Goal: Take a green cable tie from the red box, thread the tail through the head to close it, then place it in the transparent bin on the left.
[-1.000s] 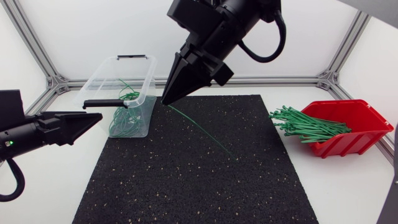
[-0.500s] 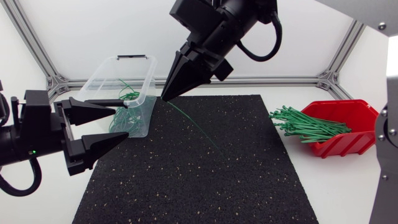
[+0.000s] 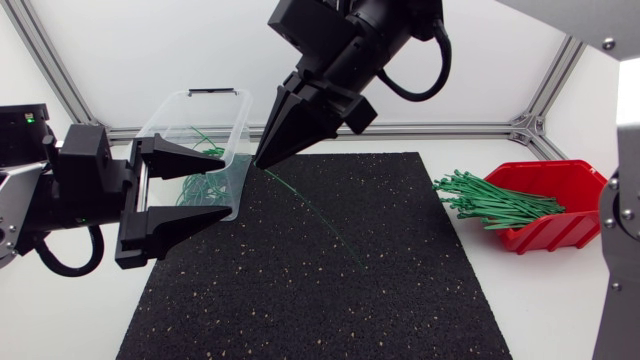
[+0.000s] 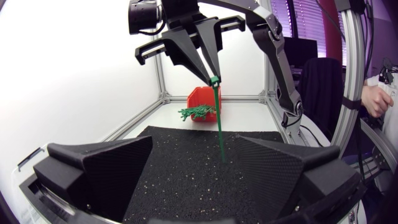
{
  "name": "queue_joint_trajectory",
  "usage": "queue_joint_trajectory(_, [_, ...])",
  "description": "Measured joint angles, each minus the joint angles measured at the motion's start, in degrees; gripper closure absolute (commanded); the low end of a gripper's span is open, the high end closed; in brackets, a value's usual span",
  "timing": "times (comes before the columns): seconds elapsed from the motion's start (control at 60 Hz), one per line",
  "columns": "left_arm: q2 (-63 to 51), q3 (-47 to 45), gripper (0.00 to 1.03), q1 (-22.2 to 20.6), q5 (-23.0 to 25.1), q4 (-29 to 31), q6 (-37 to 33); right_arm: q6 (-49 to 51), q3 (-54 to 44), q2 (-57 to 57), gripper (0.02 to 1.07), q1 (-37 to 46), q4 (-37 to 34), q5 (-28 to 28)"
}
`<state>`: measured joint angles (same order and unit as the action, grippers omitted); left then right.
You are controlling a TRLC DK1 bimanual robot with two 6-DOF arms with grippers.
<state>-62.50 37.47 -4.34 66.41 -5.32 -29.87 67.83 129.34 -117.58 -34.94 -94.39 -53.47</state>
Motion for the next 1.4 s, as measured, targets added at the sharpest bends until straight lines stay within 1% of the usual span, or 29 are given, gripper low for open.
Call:
queue_joint_trajectory(0.05, [-1.8, 0.4, 0.12, 0.0, 1.4, -1.5, 0.0, 0.3, 0.0, -0.4, 0.93, -0.2, -0.2, -0.2])
queue_joint_trajectory(0.133, [-4.0, 0.5, 0.12, 0.0, 2.2, -4.0, 0.0, 1.2, 0.0, -1.3, 0.93, -0.3, -0.2, -0.3])
queue_joint_trajectory(0.433, [-9.7, 0.5, 0.12, -1.2, 3.4, -12.0, -0.2, 4.3, 1.5, -5.1, 0.93, -0.1, -0.4, -0.3])
queue_joint_trajectory(0.583, [-12.5, 0.4, 0.12, -1.5, 3.9, -15.8, -0.2, 8.5, -1.1, -5.0, 0.94, 0.2, 0.0, -0.1])
queue_joint_trajectory(0.667, [-13.6, 0.1, 0.12, -1.6, 4.0, -16.5, -0.5, 10.4, -4.5, -4.7, 0.94, 0.5, 1.2, 1.3])
queue_joint_trajectory(0.75, [-13.9, -0.3, 0.12, -1.9, 4.1, -16.5, -0.9, 12.0, -7.6, -4.2, 0.94, 0.6, 3.9, 2.7])
queue_joint_trajectory(0.817, [-14.0, -0.3, 0.12, -1.8, 4.1, -16.7, -1.4, 12.6, -10.2, -3.4, 0.94, 0.8, 5.8, 3.0])
queue_joint_trajectory(0.883, [-14.0, -0.3, 0.12, -1.8, 4.1, -16.8, -1.5, 13.5, -11.1, -2.8, 0.94, 1.2, 6.1, 2.5])
queue_joint_trajectory(0.95, [-14.1, -0.3, 0.12, -1.9, 4.2, -16.9, -1.7, 14.8, -10.5, -2.8, 0.94, 2.1, 4.7, 0.4])
queue_joint_trajectory(1.0, [-14.5, -0.3, 0.12, -1.9, 4.3, -16.9, -1.7, 17.0, -7.9, -3.5, 0.94, 3.3, 0.4, -2.4])
queue_joint_trajectory(1.033, [-14.7, -0.3, 0.12, -2.0, 4.3, -17.0, -1.7, 18.0, -6.4, -4.0, 0.94, 3.8, -0.8, -3.9])
queue_joint_trajectory(1.133, [-16.1, -0.3, 0.12, -2.2, 4.3, -17.3, -1.7, 21.0, -3.3, -5.0, 0.94, 5.5, -1.5, -7.3])
queue_joint_trajectory(1.283, [-17.4, -0.3, 0.12, -2.6, 6.5, -17.7, -1.7, 25.1, -3.2, -6.1, 0.93, 5.7, -1.7, -11.3])
queue_joint_trajectory(1.4, [-17.4, -0.3, 0.12, -3.3, 7.1, -17.7, -1.7, 28.0, -3.3, -6.9, 0.93, 5.6, -1.7, -13.1])
